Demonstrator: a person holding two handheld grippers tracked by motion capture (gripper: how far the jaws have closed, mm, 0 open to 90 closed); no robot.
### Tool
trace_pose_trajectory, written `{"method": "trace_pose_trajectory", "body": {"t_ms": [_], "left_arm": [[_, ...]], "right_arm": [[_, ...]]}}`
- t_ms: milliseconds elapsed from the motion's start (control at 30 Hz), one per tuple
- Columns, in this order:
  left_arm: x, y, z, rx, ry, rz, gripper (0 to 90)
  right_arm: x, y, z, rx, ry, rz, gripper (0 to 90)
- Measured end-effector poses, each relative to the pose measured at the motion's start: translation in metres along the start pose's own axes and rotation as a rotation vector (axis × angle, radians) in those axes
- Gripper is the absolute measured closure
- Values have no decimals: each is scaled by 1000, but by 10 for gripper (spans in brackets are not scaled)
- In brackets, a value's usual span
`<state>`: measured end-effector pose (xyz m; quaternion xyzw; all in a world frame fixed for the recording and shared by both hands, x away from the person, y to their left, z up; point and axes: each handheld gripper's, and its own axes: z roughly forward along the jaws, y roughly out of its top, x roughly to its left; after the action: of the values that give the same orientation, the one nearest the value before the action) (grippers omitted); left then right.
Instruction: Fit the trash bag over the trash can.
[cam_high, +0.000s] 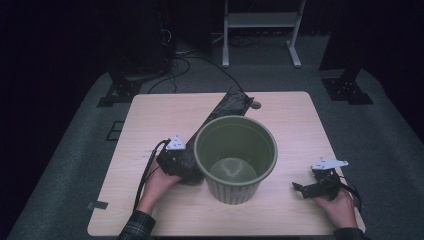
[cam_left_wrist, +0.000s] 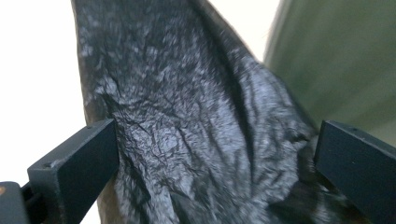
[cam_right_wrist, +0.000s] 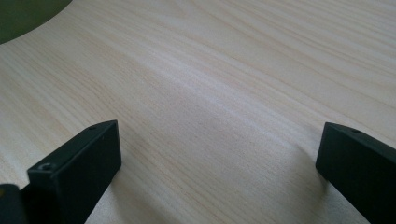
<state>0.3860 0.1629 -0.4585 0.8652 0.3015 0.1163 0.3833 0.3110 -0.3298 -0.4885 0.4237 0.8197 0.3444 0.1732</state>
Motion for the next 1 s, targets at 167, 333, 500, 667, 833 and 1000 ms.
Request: {"method": "trace_pose_trajectory", "body": {"t_ms": [167,333,500,667,833,1000], "left_arm": [[2,-2,14,51,21,7,0],[1,-5,19,97,38,33,55],[0,-5,14,74,18,50,261],[1,-6,8,67,-13,44,598],[2,-7,5,80,-40,46,875],[-3,-9,1,83,-62,54,879]], "right_arm": [[0,0,0,0,0,1,0],[0,0,0,0,0,1,0],[0,0,0,0,1,0,0],[0,0,0,0,1,1,0],[0,0,0,0,1,2,0],[0,0,0,0,0,1,0]]}}
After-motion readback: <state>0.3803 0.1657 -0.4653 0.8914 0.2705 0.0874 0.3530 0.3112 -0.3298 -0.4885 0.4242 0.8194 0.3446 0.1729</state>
